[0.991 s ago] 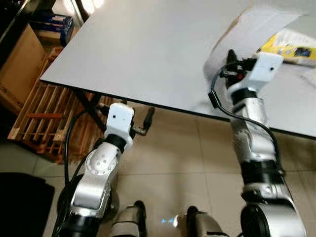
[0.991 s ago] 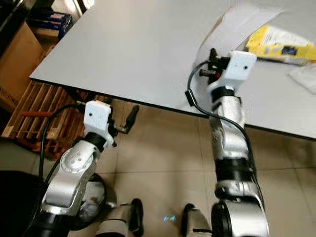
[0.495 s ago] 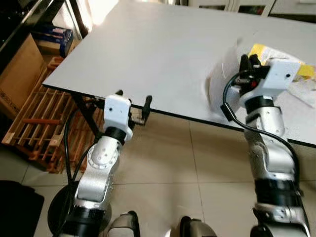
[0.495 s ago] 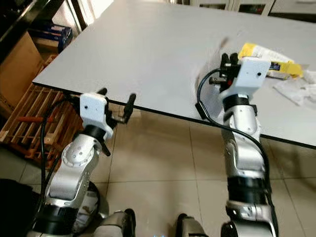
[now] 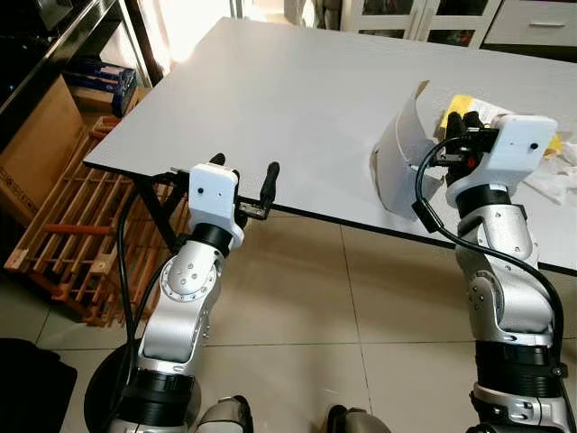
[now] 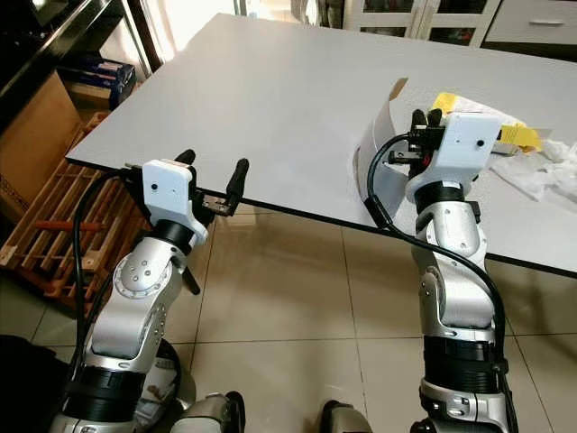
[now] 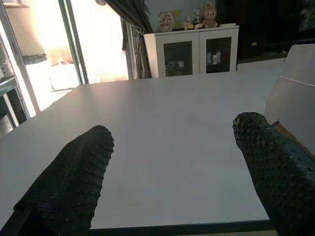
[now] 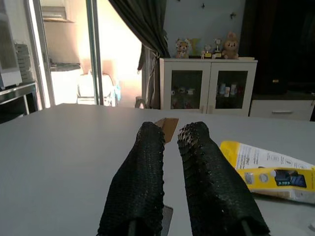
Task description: Picking trash to rubbish bin
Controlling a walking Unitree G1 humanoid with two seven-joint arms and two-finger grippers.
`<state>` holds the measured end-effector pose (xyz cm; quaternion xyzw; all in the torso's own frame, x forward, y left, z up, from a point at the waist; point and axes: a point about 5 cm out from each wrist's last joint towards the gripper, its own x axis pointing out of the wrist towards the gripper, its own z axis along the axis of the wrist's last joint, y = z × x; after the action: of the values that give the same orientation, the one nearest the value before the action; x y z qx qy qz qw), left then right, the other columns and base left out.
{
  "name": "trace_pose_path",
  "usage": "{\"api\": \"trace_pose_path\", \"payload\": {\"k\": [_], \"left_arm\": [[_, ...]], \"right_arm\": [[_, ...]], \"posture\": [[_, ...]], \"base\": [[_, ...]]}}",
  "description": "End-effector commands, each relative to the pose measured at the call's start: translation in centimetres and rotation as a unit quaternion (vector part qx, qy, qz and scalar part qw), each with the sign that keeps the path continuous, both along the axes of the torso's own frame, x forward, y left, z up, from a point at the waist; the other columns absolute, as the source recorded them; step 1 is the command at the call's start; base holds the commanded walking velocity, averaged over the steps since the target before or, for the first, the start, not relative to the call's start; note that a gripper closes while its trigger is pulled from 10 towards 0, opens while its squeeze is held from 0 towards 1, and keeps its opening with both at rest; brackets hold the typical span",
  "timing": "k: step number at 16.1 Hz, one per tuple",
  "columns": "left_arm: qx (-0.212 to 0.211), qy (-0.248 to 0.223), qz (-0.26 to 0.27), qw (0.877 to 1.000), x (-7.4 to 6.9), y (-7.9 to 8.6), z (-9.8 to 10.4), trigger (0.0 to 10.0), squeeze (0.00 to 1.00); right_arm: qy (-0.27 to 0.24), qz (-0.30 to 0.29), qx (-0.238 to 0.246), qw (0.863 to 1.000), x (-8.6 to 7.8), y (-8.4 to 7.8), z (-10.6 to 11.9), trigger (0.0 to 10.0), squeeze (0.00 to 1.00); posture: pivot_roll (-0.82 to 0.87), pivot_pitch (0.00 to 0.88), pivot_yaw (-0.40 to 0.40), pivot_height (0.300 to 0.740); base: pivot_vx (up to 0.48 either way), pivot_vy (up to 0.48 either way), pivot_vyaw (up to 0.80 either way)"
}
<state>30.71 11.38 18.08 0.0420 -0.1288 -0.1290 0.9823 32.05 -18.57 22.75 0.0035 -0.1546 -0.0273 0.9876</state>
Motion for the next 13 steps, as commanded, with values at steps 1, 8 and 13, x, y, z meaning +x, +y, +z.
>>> {"api": "trace_pose_path", "payload": {"k": [1,8,13], "left_arm": [[0.003,0.002,-0.001,1.0,0.1,-0.1,-0.1,10.0,0.0],[0.006,0.003,-0.002,1.0,0.1,0.0,-0.2,10.0,0.0],[0.005,0.003,-0.003,1.0,0.2,-0.2,-0.2,10.0,0.0]], "right_arm": [[0.003,-0.011,-0.005,1.0,-0.3,-0.3,0.1,10.0,0.0],[0.01,-0.009,-0.021,1.0,-0.1,0.4,0.6,10.0,1.0],[0.048,0.004,-0.039,0.998,0.2,1.0,0.3,10.0,1.0]], "posture": [[0.02,0.116,0.017,0.74],[0.03,0.119,0.026,0.74],[0.02,0.112,0.018,0.74]], "base": [[0.0,0.0,0.0],[0.0,0.0,0.0],[0.0,0.0,0.0]]}}
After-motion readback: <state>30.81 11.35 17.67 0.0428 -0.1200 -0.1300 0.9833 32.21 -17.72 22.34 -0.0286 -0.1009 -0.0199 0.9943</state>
